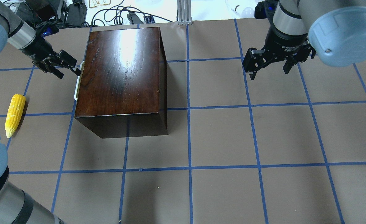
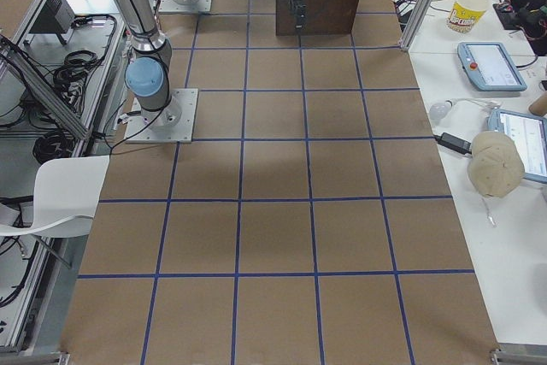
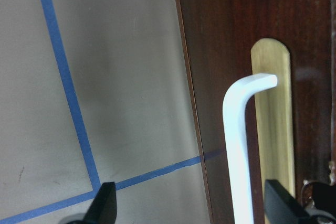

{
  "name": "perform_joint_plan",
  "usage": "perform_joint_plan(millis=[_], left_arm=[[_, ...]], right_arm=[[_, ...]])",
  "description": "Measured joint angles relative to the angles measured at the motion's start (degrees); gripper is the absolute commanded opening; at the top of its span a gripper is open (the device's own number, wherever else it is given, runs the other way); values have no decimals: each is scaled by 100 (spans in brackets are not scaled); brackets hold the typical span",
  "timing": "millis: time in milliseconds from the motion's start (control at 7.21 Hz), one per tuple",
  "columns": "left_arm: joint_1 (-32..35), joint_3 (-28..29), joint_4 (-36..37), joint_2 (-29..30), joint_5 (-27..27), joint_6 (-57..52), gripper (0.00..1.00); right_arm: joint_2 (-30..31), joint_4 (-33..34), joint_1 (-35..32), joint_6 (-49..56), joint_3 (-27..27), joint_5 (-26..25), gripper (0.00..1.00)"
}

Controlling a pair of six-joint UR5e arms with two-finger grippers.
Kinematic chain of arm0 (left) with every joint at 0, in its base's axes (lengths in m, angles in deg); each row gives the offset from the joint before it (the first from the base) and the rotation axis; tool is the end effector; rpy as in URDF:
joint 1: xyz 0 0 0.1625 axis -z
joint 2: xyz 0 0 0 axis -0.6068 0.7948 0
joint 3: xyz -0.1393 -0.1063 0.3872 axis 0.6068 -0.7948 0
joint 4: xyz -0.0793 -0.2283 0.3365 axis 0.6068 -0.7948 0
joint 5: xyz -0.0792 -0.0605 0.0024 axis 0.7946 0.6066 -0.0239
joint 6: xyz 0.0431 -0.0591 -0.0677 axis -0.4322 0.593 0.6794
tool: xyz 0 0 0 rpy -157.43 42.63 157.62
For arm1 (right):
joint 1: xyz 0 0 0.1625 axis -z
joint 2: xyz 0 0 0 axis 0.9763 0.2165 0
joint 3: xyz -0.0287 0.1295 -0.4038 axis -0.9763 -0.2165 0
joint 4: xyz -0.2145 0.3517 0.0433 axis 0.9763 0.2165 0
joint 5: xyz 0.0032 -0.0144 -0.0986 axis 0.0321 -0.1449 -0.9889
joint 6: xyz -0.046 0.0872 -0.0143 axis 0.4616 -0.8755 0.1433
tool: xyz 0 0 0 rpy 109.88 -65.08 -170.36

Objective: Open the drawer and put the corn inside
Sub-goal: 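Close the left gripper on the white drawer handle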

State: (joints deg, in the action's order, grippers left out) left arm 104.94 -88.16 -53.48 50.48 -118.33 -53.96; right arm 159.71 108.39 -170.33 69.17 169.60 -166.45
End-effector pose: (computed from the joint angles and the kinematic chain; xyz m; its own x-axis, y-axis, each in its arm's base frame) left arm 0.0960 -0.6476 0.3076 -0.9334 0.1380 0.3312 0.1675 0.9839 0.0620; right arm 0.1554 -0.4997 0.4633 -0.9902 -0.1366 0.0275 -0.1366 0.9906 0.0031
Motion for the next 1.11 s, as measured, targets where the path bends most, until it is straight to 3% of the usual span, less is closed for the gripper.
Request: perform_joint_plan(millis=[1110], left_arm=[[7,-7,9,106,9,4,100]], right_arm=[[0,0,0,0,-2,0,100]])
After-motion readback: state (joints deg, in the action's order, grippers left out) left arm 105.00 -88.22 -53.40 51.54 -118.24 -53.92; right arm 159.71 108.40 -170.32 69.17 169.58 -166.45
